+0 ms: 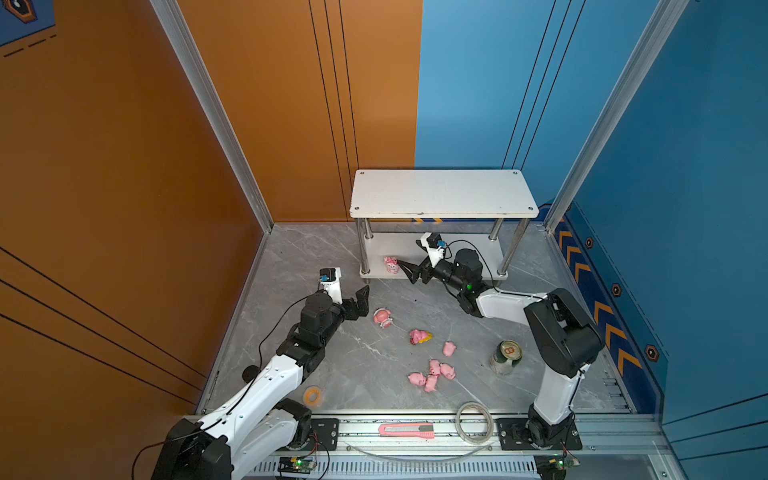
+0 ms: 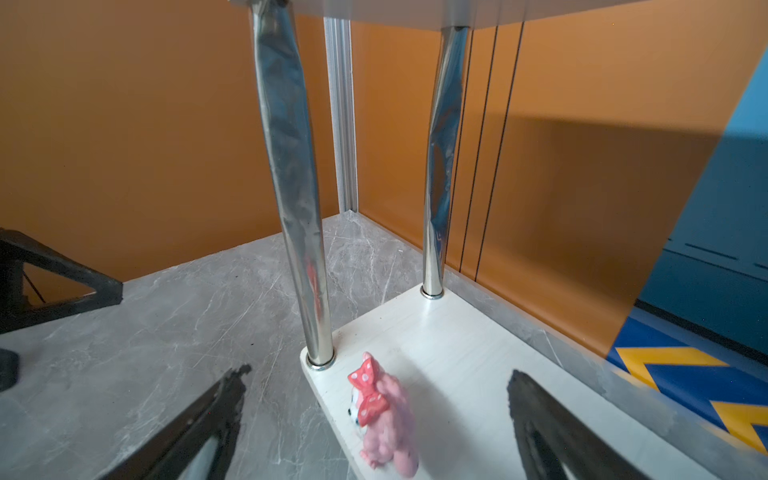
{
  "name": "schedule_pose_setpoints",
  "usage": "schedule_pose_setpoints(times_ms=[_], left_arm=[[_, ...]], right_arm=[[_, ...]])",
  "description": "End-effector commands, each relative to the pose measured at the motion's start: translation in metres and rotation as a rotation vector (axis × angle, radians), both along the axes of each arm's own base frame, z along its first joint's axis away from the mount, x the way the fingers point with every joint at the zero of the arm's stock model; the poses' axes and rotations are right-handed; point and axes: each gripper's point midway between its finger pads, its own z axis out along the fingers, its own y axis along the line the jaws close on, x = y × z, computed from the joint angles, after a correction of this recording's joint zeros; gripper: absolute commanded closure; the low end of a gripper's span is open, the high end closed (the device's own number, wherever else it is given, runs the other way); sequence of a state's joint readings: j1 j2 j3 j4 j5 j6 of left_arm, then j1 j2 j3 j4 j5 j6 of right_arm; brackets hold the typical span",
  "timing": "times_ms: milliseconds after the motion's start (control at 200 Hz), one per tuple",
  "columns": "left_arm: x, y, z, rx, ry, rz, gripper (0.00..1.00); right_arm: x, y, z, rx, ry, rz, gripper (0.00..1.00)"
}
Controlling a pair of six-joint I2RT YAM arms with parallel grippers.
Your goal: Place and organize the plastic toys onto the shelf
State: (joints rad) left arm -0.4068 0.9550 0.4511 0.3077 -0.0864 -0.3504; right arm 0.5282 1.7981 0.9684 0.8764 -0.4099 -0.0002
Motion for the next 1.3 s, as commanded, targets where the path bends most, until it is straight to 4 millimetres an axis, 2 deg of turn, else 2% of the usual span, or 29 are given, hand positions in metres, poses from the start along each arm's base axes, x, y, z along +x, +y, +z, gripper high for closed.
schedule_pose_setpoints(times_ms=[0,165,210,275,295,390,461,576,606,641,756,831,936,976,991,1146,1292], left_arm=[[-0.005,0.005,-0.007,-0.002,0.019,0.02,0.01],[-0.01,0.008,-0.011,-0.032,0.032,0.023,0.01],[-0.012,0.009,-0.013,-0.038,0.041,0.023,0.02],[-0.016,0.011,-0.02,-0.04,0.066,0.023,0.01],[-0.017,0.011,-0.021,-0.042,0.075,0.023,0.01],[-0.023,0.013,-0.038,-0.042,0.134,0.02,0.02],[-0.028,0.017,-0.049,-0.045,0.172,0.039,0.03],[-0.036,0.024,-0.065,-0.053,0.227,0.067,0.06],[-0.038,0.025,-0.067,-0.053,0.232,0.07,0.06],[-0.039,0.028,-0.069,-0.052,0.233,0.079,0.06],[-0.044,0.038,-0.071,-0.062,0.226,0.115,0.05],[-0.046,0.043,-0.069,-0.073,0.217,0.127,0.05],[-0.049,0.049,-0.068,-0.07,0.219,0.142,0.05],[-0.05,0.05,-0.067,-0.073,0.218,0.143,0.05],[-0.05,0.051,-0.067,-0.073,0.217,0.145,0.04],[-0.05,0.056,-0.067,-0.085,0.215,0.157,0.04],[-0.049,0.057,-0.071,-0.097,0.222,0.159,0.03]], right_arm=[[-0.02,-0.001,-0.031,-0.11,0.103,-0.075,0.02],[-0.051,-0.009,-0.038,-0.138,0.215,-0.156,0.0],[-0.056,-0.013,-0.044,-0.134,0.292,-0.213,0.0],[-0.062,-0.024,-0.062,-0.184,0.472,-0.28,0.0],[-0.073,-0.017,-0.068,-0.211,0.53,-0.266,0.0],[-0.092,-0.005,-0.09,-0.265,0.712,-0.221,0.0],[-0.105,0.007,-0.102,-0.34,0.756,-0.203,0.15],[-0.126,0.013,-0.125,-0.488,0.86,-0.223,0.34],[-0.13,0.017,-0.128,-0.511,0.871,-0.225,0.36],[-0.134,0.021,-0.132,-0.547,0.872,-0.233,0.35],[-0.134,0.035,-0.14,-0.71,0.774,-0.322,0.2],[-0.128,0.046,-0.149,-0.765,0.746,-0.355,0.15],[-0.116,0.057,-0.154,-0.784,0.744,-0.39,0.13],[-0.11,0.059,-0.149,-0.774,0.729,-0.405,0.12],[-0.108,0.058,-0.16,-0.794,0.736,-0.413,0.12],[-0.097,0.065,-0.173,-0.798,0.771,-0.4,0.11],[-0.094,0.074,-0.189,-0.836,0.786,-0.366,0.16]])
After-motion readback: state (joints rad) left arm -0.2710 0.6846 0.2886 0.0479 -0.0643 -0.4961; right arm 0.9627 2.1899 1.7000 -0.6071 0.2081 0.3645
